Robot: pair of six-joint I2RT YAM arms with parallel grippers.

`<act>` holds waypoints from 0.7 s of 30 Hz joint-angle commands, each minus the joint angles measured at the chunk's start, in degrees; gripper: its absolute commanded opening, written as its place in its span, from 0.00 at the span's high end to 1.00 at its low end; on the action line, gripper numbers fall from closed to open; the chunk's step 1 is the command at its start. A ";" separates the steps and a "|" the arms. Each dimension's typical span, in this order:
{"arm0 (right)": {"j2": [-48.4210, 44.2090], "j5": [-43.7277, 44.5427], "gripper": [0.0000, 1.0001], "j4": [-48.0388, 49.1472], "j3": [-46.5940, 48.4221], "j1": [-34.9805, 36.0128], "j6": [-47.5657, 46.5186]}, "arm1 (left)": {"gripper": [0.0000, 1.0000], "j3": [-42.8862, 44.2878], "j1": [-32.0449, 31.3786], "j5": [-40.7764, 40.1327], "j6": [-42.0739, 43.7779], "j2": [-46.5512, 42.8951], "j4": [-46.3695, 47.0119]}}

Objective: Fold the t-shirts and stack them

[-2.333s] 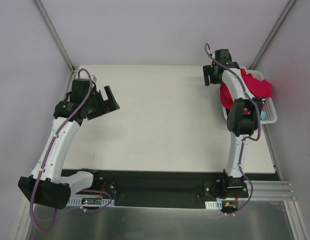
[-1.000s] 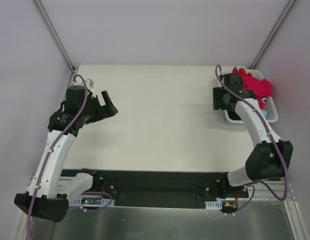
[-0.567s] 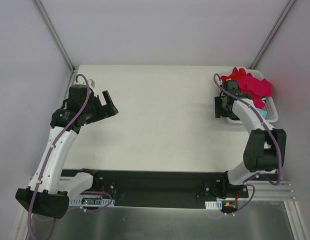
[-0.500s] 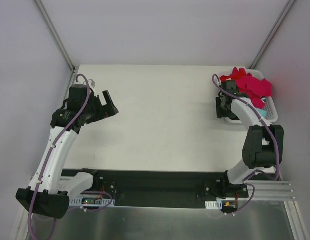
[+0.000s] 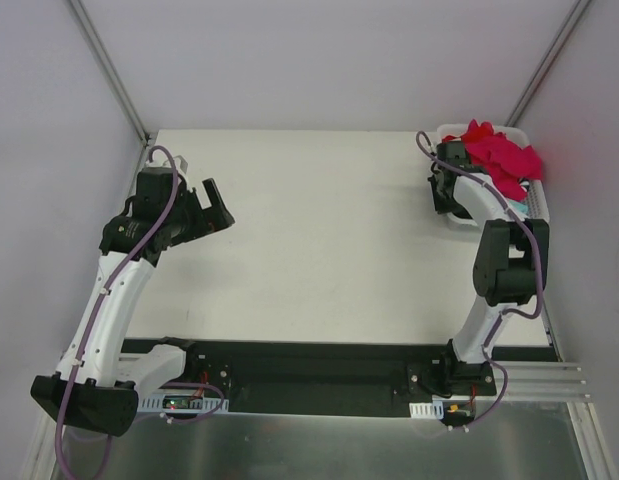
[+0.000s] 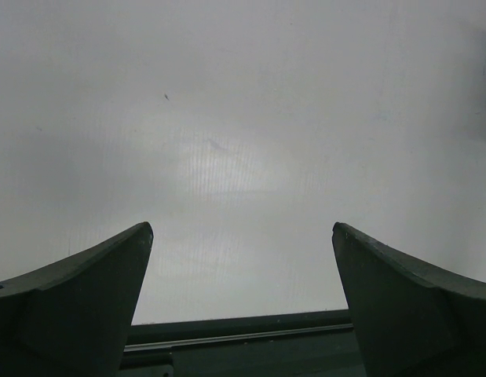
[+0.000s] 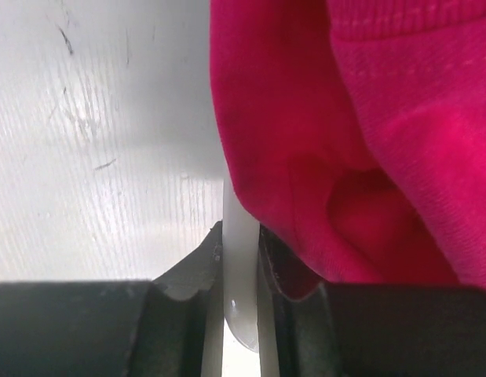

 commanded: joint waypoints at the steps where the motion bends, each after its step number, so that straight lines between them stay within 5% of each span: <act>1: 3.22 -1.37 0.99 5.73 3.07 -0.16 -4.34 | 0.01 2.19 0.75 -1.96 0.75 0.72 -0.13; 7: 4.29 -3.04 0.99 5.03 4.74 -0.43 -5.41 | 0.01 4.12 0.84 -1.61 1.45 3.00 -0.05; 10: -0.35 -6.46 0.77 3.98 3.43 -0.17 -4.00 | 0.01 5.35 0.84 -1.61 1.80 3.62 -0.05; 11: -2.12 -7.52 0.57 3.98 2.99 -0.08 -3.91 | 0.01 5.97 0.84 -1.52 2.15 3.53 -0.13; 14: -9.68 -10.77 0.24 2.76 2.20 0.19 -3.65 | 0.01 9.65 1.28 -0.90 3.82 3.62 -0.57; 21: -24.10 -19.47 0.04 -2.17 4.74 0.19 1.71 | 0.01 12.22 1.37 -0.47 2.86 3.35 -0.57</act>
